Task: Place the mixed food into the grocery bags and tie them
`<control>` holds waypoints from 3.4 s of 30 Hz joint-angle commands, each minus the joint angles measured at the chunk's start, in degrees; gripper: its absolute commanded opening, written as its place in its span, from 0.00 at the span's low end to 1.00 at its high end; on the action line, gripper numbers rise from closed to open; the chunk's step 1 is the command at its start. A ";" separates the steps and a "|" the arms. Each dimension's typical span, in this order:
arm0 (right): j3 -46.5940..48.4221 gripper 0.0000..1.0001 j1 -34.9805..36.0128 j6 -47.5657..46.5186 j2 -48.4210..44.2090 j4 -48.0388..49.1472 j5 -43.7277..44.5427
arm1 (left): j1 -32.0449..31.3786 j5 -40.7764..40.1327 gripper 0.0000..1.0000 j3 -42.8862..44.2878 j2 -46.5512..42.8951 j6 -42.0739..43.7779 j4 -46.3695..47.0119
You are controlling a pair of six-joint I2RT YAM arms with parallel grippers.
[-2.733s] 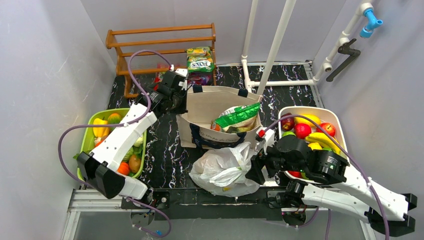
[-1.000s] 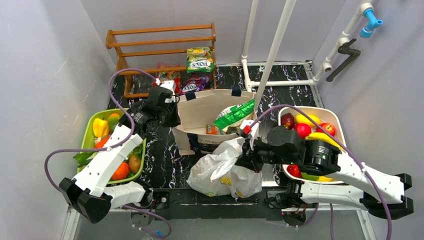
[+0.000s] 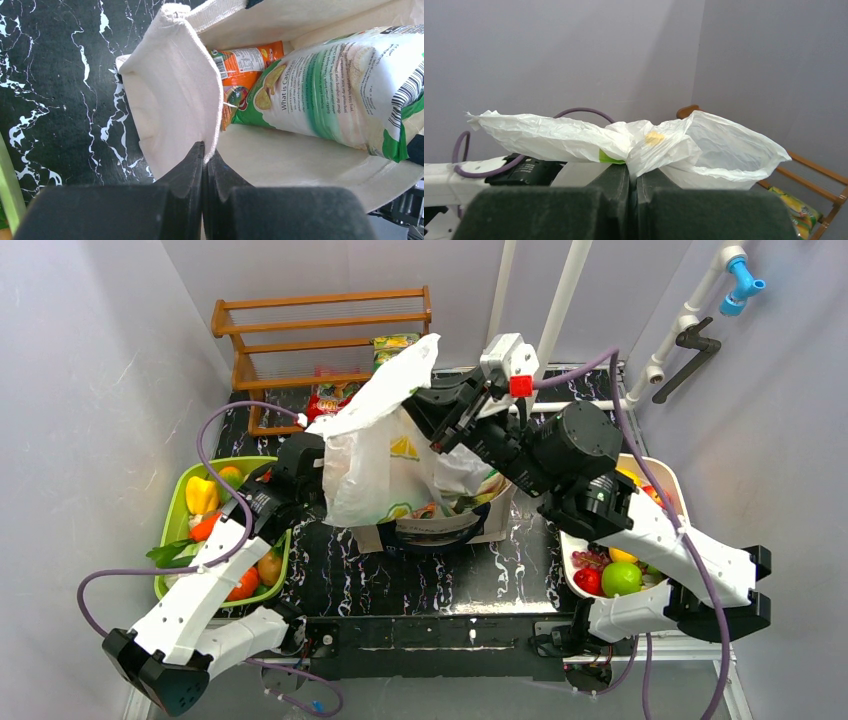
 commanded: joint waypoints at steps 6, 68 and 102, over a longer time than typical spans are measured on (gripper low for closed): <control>-3.95 0.01 -8.37 -0.70 -0.52 15.67 -6.42 | 0.15 1.67 0.00 -0.82 -2.15 -0.39 -2.75; -23.74 0.32 -17.40 2.03 0.60 -19.79 -23.42 | 0.16 6.15 0.00 1.82 -2.88 -1.18 -6.25; -20.19 0.35 -1.72 18.51 1.44 -20.08 -6.93 | 0.15 6.68 0.00 1.38 -3.52 -1.91 -6.19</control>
